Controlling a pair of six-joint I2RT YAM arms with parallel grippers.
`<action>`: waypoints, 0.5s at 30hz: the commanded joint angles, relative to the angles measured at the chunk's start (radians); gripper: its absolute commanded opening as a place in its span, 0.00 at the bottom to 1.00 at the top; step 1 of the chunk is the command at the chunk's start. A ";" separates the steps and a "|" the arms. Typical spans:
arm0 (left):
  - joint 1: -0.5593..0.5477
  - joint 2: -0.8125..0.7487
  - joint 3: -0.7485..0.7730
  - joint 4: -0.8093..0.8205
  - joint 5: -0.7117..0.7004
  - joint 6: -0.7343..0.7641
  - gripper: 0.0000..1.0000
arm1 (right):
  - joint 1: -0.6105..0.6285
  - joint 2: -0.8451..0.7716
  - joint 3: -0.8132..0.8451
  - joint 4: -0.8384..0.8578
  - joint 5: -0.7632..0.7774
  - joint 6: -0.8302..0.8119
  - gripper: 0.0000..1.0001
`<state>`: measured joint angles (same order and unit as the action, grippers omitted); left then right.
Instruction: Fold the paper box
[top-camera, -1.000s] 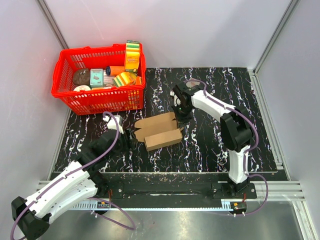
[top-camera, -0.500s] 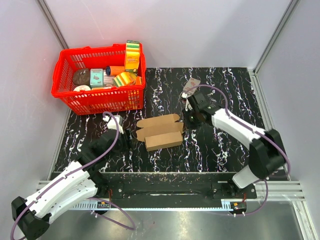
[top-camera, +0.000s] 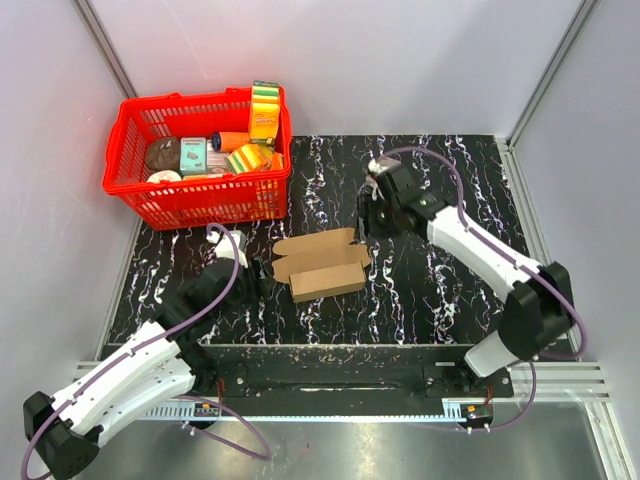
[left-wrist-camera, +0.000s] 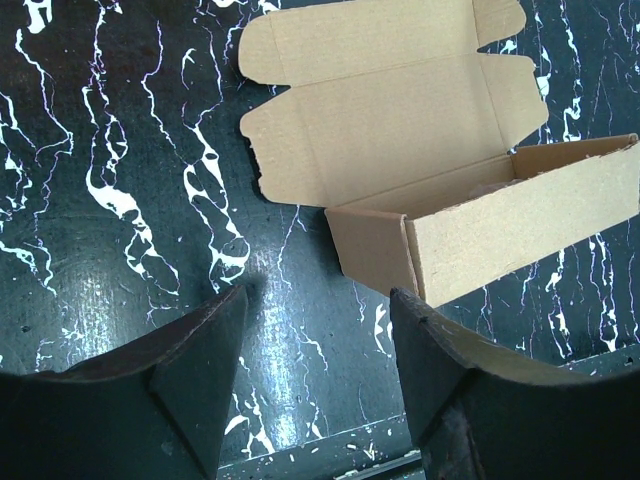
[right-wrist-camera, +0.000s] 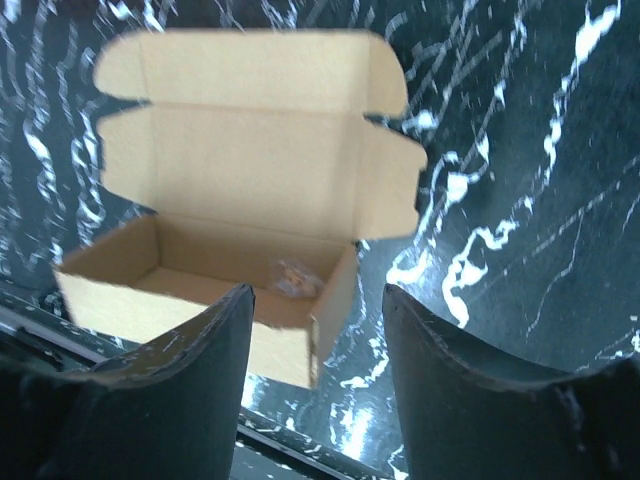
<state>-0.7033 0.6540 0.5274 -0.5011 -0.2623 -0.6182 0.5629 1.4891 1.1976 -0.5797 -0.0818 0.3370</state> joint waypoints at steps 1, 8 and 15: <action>0.004 -0.017 0.016 0.021 0.005 0.006 0.64 | 0.003 0.173 0.302 -0.263 -0.015 0.014 0.62; 0.005 -0.040 0.005 0.022 0.009 -0.005 0.64 | 0.005 0.364 0.485 -0.462 -0.082 -0.050 0.64; 0.005 -0.045 0.003 0.030 0.026 0.005 0.64 | 0.005 0.444 0.488 -0.505 -0.088 -0.052 0.65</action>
<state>-0.7033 0.6216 0.5274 -0.5026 -0.2581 -0.6205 0.5629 1.9198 1.6489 -1.0096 -0.1387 0.3065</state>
